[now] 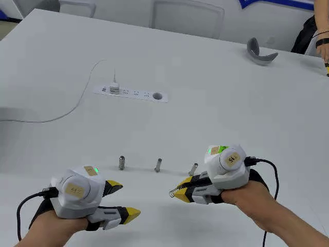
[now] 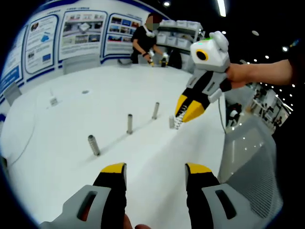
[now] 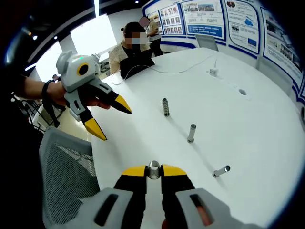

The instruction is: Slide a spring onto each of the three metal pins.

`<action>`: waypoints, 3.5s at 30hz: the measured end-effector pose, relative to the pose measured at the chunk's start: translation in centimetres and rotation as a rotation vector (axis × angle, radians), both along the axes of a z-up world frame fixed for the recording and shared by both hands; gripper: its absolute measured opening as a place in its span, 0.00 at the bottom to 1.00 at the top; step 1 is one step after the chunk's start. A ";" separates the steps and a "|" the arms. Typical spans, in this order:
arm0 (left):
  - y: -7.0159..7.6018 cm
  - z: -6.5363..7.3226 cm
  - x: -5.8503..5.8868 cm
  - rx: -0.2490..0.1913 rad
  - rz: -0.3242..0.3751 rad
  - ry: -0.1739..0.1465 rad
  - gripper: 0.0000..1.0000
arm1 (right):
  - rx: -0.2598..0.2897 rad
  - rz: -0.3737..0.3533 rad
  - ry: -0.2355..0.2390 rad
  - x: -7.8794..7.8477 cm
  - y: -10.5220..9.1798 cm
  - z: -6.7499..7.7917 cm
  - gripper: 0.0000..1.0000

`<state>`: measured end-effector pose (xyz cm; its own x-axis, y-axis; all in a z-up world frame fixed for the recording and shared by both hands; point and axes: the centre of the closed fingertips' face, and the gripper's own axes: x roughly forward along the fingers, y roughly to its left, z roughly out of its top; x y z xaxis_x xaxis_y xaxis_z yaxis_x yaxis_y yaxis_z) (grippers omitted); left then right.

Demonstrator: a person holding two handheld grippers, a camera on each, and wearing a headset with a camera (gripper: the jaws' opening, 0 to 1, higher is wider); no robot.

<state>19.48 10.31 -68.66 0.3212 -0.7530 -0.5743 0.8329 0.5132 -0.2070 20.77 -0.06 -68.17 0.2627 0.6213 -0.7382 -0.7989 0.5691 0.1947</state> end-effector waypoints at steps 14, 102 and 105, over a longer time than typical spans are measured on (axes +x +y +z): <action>1.5 0.2 1.0 0.009 0.068 -0.007 0.60 | 0.014 -0.115 -0.008 5.0 -1.2 0.0 0.12; 4.7 -0.5 1.6 0.001 0.171 0.046 0.65 | -0.214 0.119 -0.042 9.8 3.2 -6.1 0.13; 4.8 -0.5 1.7 -0.001 0.174 0.047 0.65 | -0.213 0.115 -0.040 9.8 3.2 -6.4 0.13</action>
